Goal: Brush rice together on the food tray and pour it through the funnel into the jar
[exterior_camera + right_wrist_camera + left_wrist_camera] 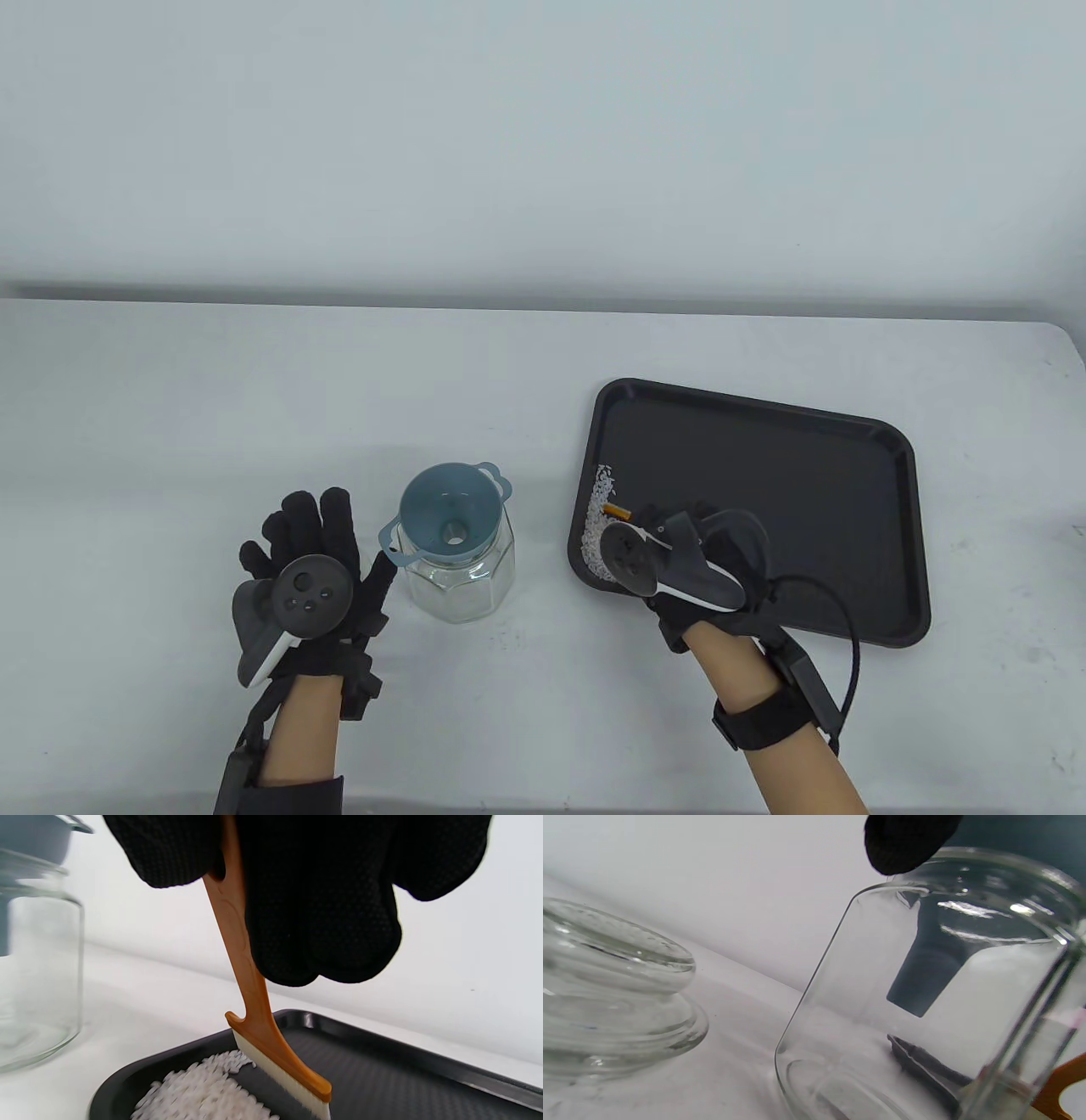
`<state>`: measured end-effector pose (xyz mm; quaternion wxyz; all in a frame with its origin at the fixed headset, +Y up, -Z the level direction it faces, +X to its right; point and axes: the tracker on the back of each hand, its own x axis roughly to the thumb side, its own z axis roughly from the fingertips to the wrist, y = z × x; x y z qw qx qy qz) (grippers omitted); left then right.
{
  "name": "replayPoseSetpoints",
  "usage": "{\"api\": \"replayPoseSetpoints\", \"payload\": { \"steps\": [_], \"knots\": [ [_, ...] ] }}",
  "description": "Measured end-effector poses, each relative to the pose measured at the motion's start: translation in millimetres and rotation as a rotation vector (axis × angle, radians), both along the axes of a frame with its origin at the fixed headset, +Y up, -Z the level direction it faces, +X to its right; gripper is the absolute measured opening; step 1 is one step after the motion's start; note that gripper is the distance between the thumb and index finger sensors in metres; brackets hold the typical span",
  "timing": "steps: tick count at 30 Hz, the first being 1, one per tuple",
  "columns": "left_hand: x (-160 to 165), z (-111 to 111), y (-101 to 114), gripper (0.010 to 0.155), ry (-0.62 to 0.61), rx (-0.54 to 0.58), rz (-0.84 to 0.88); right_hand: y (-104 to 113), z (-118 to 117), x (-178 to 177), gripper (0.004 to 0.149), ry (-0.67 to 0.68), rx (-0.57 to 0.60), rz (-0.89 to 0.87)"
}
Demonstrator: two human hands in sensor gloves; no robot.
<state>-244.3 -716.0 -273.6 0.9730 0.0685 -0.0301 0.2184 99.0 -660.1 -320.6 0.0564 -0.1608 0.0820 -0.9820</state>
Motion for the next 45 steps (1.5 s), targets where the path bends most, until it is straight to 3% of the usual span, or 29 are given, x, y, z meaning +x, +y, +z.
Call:
{"api": "replayPoseSetpoints", "payload": {
  "steps": [3,7,9,13,21,22,25,28,34,42,45],
  "knots": [
    [0.8,-0.1,-0.1,0.086,-0.009,0.008,0.004,-12.8,-23.6,-4.7,0.05,-0.079,0.101,0.062],
    [1.2,-1.0,0.1,0.086,-0.016,0.004,0.006,-48.1,-44.4,-16.3,0.05,-0.112,0.064,0.275],
    [0.5,-0.5,0.6,0.086,-0.017,0.009,0.017,-58.8,-44.7,-20.5,0.05,-0.086,0.04,0.272],
    [0.2,-0.2,0.7,0.086,-0.015,0.009,0.025,-50.1,-27.5,-19.8,0.05,-0.011,-0.043,0.122],
    [1.6,1.1,-0.2,0.086,-0.006,0.005,0.027,-24.8,27.8,-2.2,0.05,0.15,-0.187,0.142],
    [2.1,1.2,-0.1,0.086,-0.007,0.005,0.025,-21.1,29.7,0.3,0.05,0.137,-0.191,0.139],
    [2.0,1.0,0.2,0.086,-0.011,0.009,0.024,-9.8,26.8,9.2,0.049,0.096,-0.01,0.102],
    [1.4,0.8,-0.1,0.086,-0.012,0.008,0.027,-17.0,19.7,13.9,0.049,0.046,0.083,0.085],
    [0.4,1.1,0.5,0.086,-0.009,0.005,0.031,-40.7,18.2,15.9,0.05,0.015,-0.052,0.072],
    [1.7,1.5,0.4,0.086,-0.01,0.004,0.025,-29.3,45.2,27.5,0.05,0.069,-0.148,-0.053],
    [1.7,1.8,0.6,0.086,-0.012,0.004,0.025,-24.3,49.3,32.5,0.05,0.058,-0.117,-0.063]
  ]
}}
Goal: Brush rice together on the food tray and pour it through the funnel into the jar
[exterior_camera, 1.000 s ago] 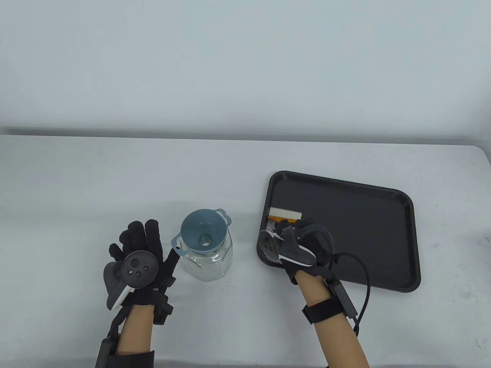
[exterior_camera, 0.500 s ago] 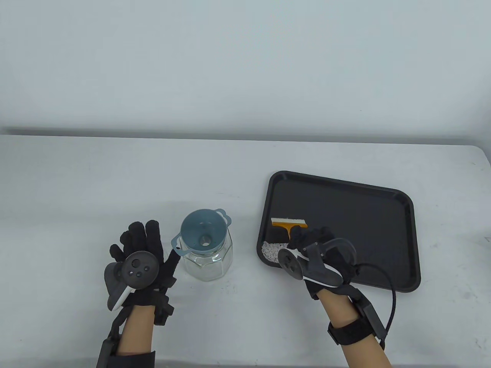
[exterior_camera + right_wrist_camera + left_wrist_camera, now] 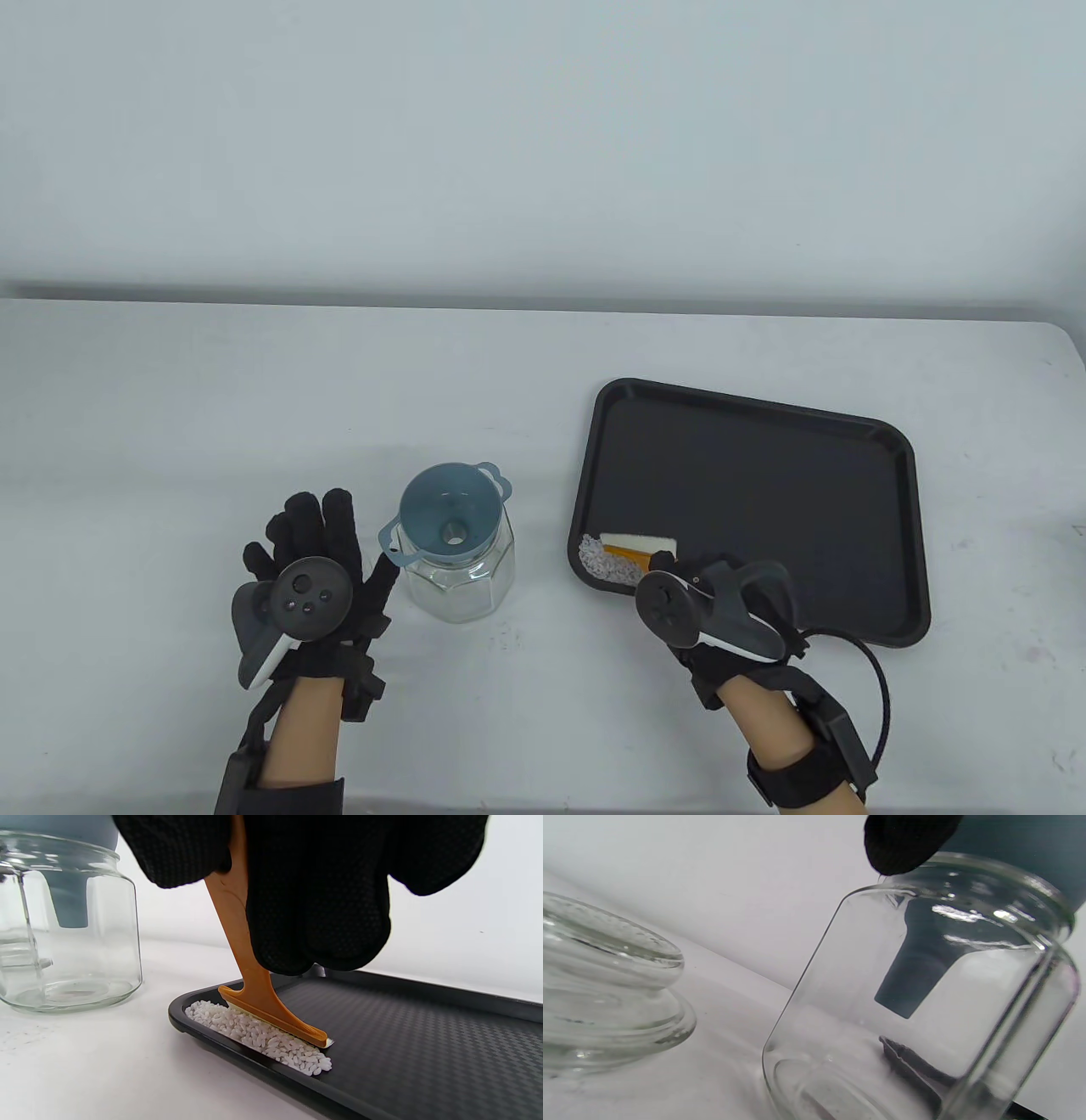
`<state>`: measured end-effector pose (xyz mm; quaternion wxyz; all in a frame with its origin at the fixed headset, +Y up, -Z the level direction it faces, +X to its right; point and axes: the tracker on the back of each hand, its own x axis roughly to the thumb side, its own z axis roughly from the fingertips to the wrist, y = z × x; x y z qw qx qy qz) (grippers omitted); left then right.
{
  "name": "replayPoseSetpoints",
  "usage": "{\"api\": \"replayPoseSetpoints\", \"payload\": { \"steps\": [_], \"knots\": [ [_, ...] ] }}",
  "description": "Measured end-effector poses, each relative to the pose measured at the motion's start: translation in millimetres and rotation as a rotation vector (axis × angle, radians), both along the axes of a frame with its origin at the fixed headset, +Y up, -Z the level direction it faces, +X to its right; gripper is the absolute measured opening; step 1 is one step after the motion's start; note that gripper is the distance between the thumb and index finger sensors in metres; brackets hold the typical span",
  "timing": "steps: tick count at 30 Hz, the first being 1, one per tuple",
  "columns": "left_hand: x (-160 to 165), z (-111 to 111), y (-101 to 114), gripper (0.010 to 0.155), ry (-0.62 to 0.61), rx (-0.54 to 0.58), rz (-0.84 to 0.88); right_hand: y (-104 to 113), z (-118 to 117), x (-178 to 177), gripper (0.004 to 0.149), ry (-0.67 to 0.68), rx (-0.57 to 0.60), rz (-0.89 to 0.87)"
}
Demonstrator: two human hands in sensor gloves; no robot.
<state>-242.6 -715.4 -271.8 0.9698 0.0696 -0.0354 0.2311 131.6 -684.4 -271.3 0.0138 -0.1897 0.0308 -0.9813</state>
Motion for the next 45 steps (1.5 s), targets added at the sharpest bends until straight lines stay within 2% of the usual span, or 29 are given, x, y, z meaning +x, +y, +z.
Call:
{"api": "replayPoseSetpoints", "payload": {
  "steps": [1,2,5,7,9,12,13,16,20,22,23,26,29,31,35,38,45],
  "knots": [
    [0.0,0.1,0.2,0.086,-0.001,0.001,0.001,1.4,1.6,1.5,0.05,-0.009,0.039,0.0],
    [-0.1,0.0,0.5,0.086,-0.002,0.003,0.0,4.0,4.3,5.2,0.05,-0.022,0.13,-0.009],
    [0.0,-0.1,0.6,0.086,-0.005,0.009,-0.001,7.5,10.7,14.4,0.049,-0.016,0.231,-0.118],
    [0.3,0.1,0.2,0.086,-0.005,0.009,0.001,11.0,13.7,21.0,0.049,-0.004,0.238,-0.232],
    [0.8,0.1,-0.3,0.086,-0.004,0.011,-0.004,14.4,15.9,31.3,0.049,0.008,0.222,-0.461],
    [1.3,-0.1,-1.4,0.086,-0.004,0.01,-0.01,13.7,14.4,43.1,0.05,-0.002,0.12,-0.715],
    [1.4,-0.2,-1.9,0.086,-0.003,0.01,-0.011,8.7,11.9,49.1,0.051,-0.017,0.032,-0.844],
    [1.8,0.0,-2.5,0.086,-0.001,0.008,-0.015,-7.1,6.7,53.4,0.051,-0.043,-0.131,-0.972],
    [3.1,0.6,-4.4,0.086,0.0,0.0,-0.023,-42.3,-0.5,46.5,0.051,-0.071,-0.471,-1.086],
    [3.3,0.7,-4.5,0.085,0.001,0.001,-0.018,-50.7,-2.3,43.2,0.051,-0.08,-0.551,-1.116],
    [3.2,0.8,-4.4,0.085,0.002,0.003,-0.02,-56.1,-4.0,41.3,0.051,-0.086,-0.604,-1.121],
    [1.5,0.7,-4.6,0.086,0.01,0.001,-0.019,-64.8,-6.4,40.9,0.052,-0.11,-0.666,-1.078],
    [0.1,0.7,-5.3,0.085,0.015,-0.006,-0.01,-67.3,-7.4,43.6,0.052,-0.145,-0.647,-0.996],
    [0.0,0.9,-5.0,0.085,0.017,-0.005,-0.01,-66.4,-9.5,47.8,0.051,-0.162,-0.619,-0.894],
    [-0.9,1.1,-4.9,0.086,0.022,-0.004,-0.012,-66.4,-12.2,54.9,0.051,-0.198,-0.642,-0.712],
    [-2.1,1.6,-4.7,0.085,0.03,-0.006,-0.013,-71.3,-14.8,59.8,0.053,-0.228,-0.701,-0.549],
    [-4.2,2.4,-4.1,0.085,0.041,-0.008,-0.015,-84.1,-18.0,63.6,0.06,-0.29,-0.788,-0.348]
  ]
}}
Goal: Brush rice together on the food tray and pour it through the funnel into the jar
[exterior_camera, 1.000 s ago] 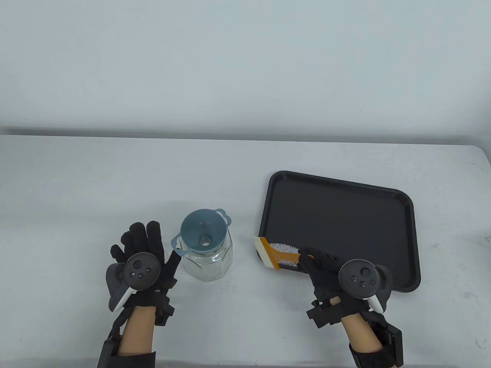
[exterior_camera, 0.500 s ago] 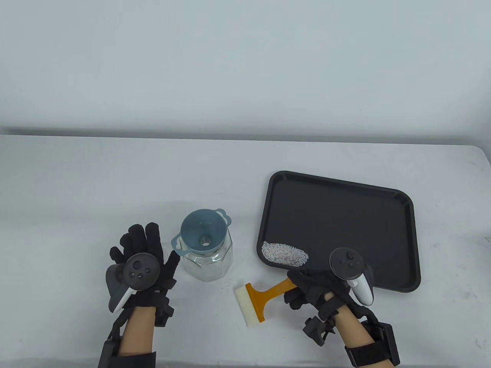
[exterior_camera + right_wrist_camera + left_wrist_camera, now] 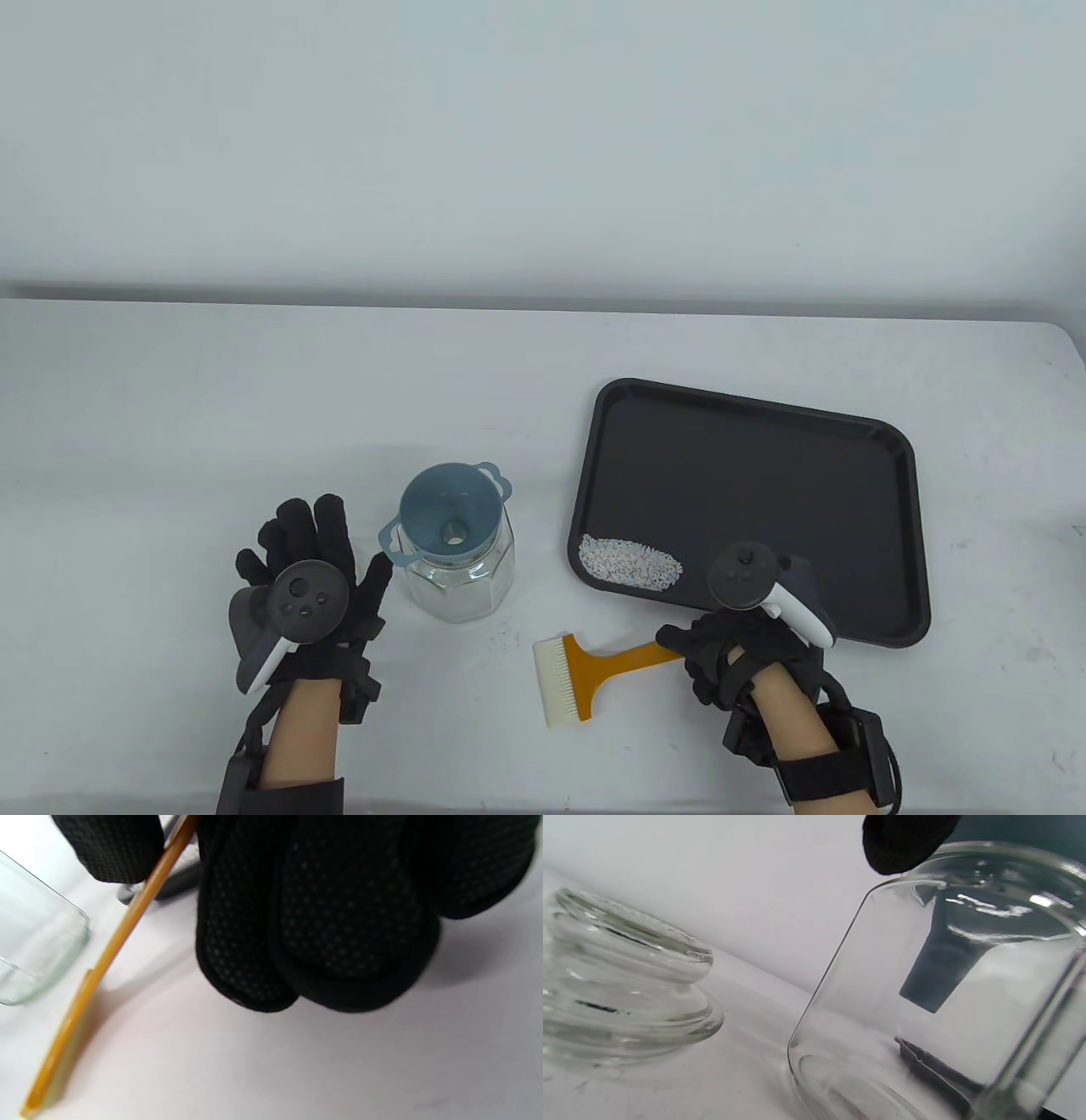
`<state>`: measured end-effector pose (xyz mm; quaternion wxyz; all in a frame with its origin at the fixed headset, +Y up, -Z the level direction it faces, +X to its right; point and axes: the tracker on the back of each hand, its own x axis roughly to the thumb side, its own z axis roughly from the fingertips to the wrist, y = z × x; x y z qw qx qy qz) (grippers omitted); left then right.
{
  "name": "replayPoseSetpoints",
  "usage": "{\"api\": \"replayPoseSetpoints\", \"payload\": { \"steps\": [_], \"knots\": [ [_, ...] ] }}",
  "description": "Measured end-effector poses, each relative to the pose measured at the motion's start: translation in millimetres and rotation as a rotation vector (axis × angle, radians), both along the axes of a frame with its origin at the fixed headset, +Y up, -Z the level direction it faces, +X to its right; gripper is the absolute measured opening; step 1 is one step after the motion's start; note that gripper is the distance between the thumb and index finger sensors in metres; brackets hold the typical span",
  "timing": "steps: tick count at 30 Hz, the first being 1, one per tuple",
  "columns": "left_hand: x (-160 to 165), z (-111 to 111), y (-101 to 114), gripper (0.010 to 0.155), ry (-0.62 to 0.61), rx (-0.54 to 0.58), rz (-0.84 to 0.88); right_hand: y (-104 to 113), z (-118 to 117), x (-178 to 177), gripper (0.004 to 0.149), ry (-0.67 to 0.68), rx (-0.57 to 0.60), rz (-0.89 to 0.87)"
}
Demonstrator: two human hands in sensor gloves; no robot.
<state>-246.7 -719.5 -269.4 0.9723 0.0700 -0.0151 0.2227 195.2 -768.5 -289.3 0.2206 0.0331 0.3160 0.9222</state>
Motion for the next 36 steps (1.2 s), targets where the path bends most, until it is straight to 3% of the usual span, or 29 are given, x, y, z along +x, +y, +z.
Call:
{"api": "replayPoseSetpoints", "payload": {
  "steps": [18,23,26,30,33,36],
  "knots": [
    [-1.2,0.2,0.2,0.086,0.004,-0.001,-0.003,-0.1,3.8,-23.9,0.061,0.102,0.097,0.352],
    [-1.2,0.2,0.2,0.085,0.004,-0.001,-0.003,3.3,4.5,-24.3,0.06,0.104,0.104,0.362],
    [-1.2,0.2,0.2,0.086,0.004,-0.001,-0.003,12.4,2.8,-15.2,0.06,0.062,0.154,0.336],
    [-1.5,0.3,0.2,0.086,0.007,0.002,0.003,32.3,0.0,13.5,0.058,-0.091,0.308,0.307],
    [-1.6,0.3,0.2,0.086,0.007,0.002,0.003,44.0,-0.2,43.5,0.058,-0.243,0.43,0.362],
    [-1.5,0.6,0.7,0.086,0.007,0.007,0.01,49.8,0.6,75.2,0.058,-0.382,0.451,0.477]
  ]
}}
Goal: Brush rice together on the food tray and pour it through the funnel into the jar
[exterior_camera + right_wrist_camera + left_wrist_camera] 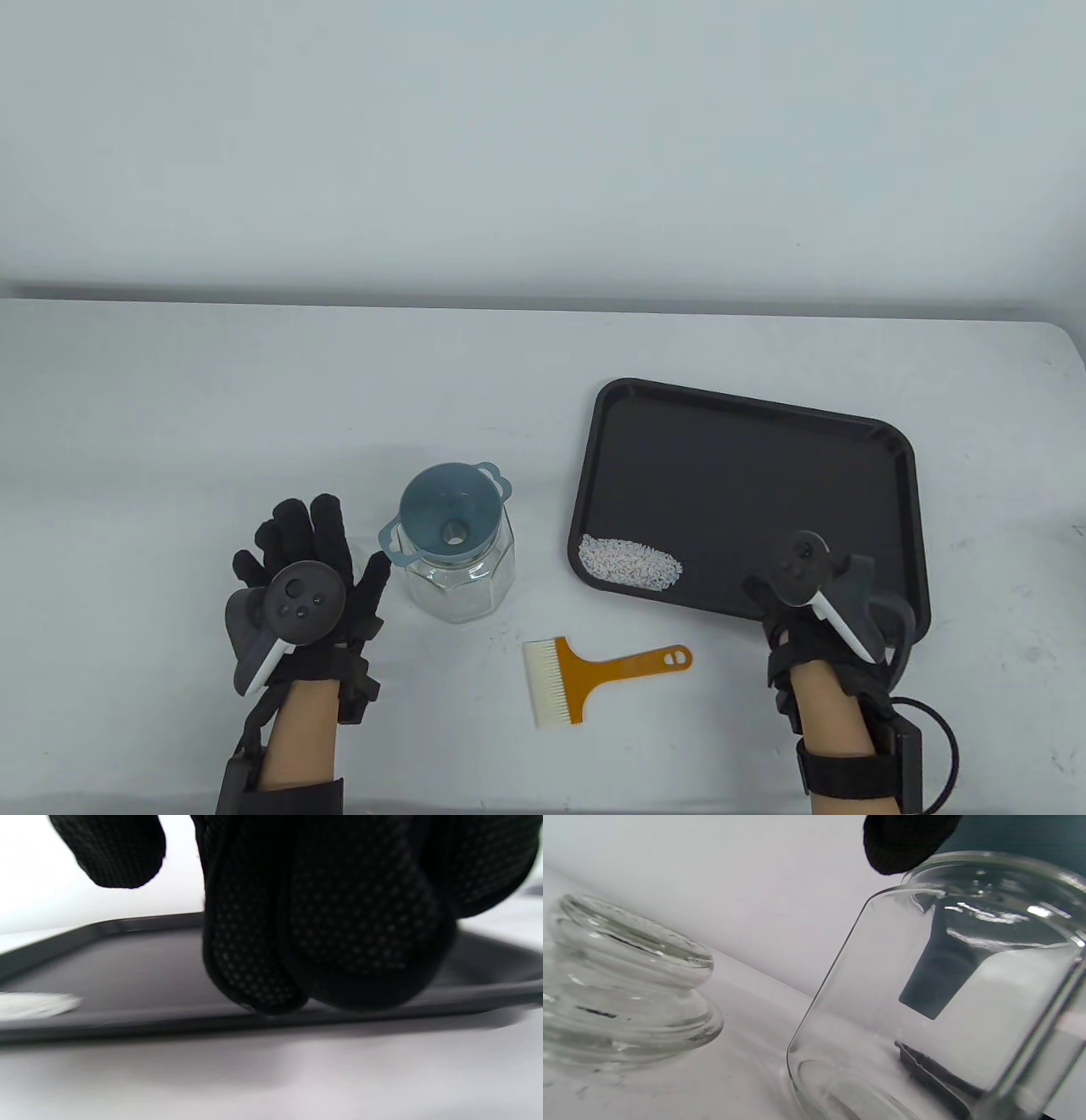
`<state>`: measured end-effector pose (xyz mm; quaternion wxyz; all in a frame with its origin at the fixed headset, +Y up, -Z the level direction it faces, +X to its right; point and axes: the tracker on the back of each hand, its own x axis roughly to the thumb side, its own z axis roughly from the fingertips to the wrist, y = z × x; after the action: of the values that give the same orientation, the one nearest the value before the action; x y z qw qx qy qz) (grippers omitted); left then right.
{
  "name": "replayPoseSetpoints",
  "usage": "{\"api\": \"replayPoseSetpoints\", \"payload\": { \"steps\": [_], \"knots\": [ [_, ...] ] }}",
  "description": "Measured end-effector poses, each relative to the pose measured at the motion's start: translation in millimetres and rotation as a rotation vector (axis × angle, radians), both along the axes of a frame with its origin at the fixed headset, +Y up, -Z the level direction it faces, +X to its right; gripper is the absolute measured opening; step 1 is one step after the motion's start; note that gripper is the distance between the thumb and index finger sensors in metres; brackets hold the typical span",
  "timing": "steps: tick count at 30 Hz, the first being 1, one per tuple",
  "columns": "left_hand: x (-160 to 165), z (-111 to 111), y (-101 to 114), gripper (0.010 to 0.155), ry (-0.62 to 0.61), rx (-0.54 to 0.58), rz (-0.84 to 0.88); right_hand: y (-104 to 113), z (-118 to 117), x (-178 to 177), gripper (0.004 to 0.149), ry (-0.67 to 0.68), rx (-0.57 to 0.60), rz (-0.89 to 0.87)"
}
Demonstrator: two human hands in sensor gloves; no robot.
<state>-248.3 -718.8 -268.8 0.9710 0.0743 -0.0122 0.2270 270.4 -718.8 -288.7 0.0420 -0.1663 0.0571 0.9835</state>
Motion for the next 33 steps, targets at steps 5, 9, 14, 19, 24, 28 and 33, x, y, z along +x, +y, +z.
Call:
{"api": "replayPoseSetpoints", "payload": {
  "steps": [5,9,14,19,24,28,33],
  "knots": [
    [-0.2,0.3,0.0,0.086,-0.002,0.001,-0.003,-4.6,5.1,55.7,0.062,-0.236,0.013,0.062],
    [0.2,0.2,-0.3,0.086,-0.005,0.001,-0.005,-18.9,9.7,85.8,0.074,-0.344,-0.026,0.053],
    [0.2,0.3,-0.4,0.086,-0.005,0.004,-0.008,-41.1,10.6,101.8,0.075,-0.407,-0.15,-0.015],
    [0.1,0.3,-0.8,0.086,-0.002,0.002,-0.008,-49.4,5.9,103.9,0.073,-0.413,-0.163,0.021],
    [0.0,0.0,-1.1,0.086,-0.001,-0.003,-0.008,-54.6,5.4,111.3,0.072,-0.447,-0.156,-0.04],
    [-0.5,-0.2,-1.4,0.086,0.002,-0.004,-0.003,-56.0,5.8,115.5,0.062,-0.461,-0.14,-0.127],
    [-0.5,0.0,-1.5,0.086,0.002,-0.008,-0.001,-54.9,12.3,121.9,0.053,-0.481,-0.085,-0.284]
  ]
}}
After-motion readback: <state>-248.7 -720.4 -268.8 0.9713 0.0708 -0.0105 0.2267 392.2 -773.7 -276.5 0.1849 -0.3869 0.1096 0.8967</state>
